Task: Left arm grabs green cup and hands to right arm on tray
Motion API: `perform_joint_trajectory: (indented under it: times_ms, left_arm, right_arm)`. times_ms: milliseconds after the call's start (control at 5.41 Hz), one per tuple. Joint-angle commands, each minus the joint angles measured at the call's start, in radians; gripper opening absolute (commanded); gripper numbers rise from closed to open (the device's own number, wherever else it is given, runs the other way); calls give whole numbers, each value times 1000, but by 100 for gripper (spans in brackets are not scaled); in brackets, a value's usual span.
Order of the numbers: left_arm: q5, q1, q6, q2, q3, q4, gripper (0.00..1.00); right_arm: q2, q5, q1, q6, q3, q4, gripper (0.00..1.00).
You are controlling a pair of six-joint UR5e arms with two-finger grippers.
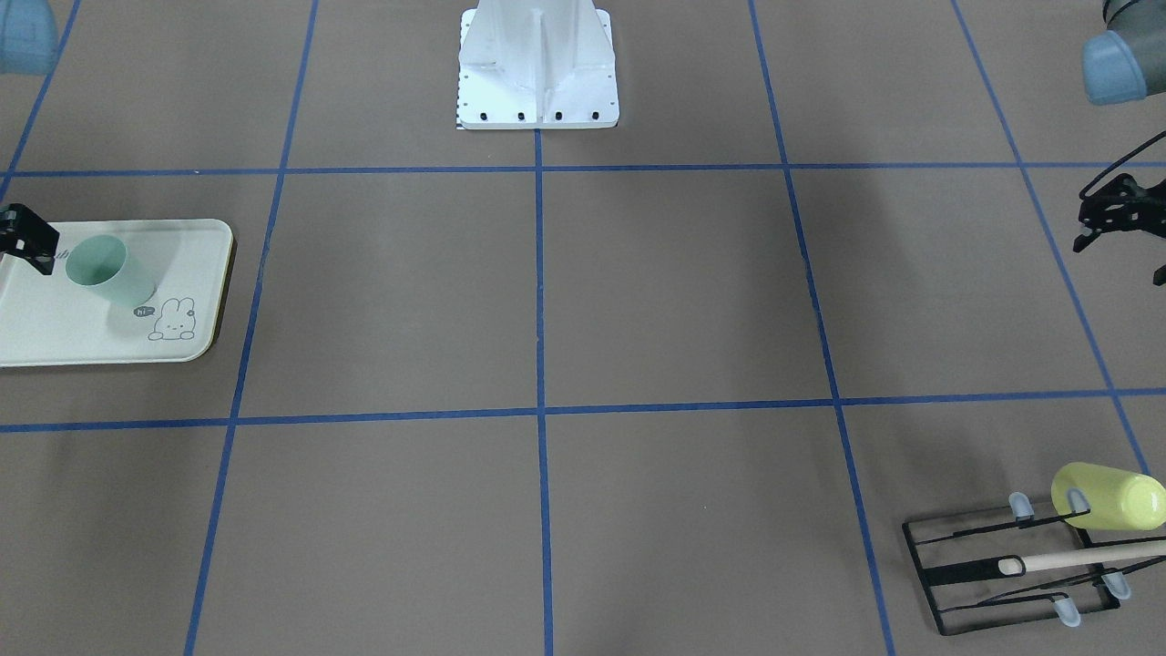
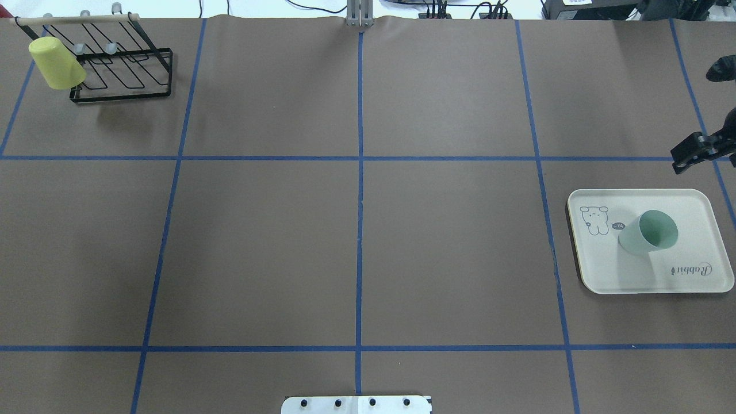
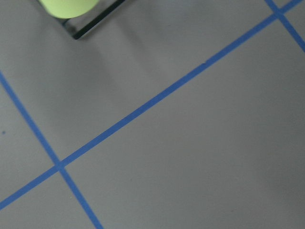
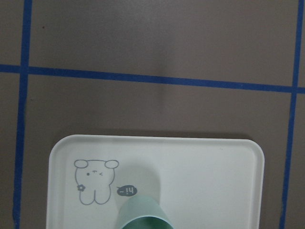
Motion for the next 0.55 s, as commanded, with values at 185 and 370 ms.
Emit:
perform_joint_trajectory:
  times_ms: [185,370]
  left_arm:
    - [-54,-228,62,4,127,5,100]
    - [-56,-249,114,39,127,18,100]
  right_arm:
    - [-9,79,260,-478,-224,-3,100]
    - [-30,81,304,-580,-282,3,100]
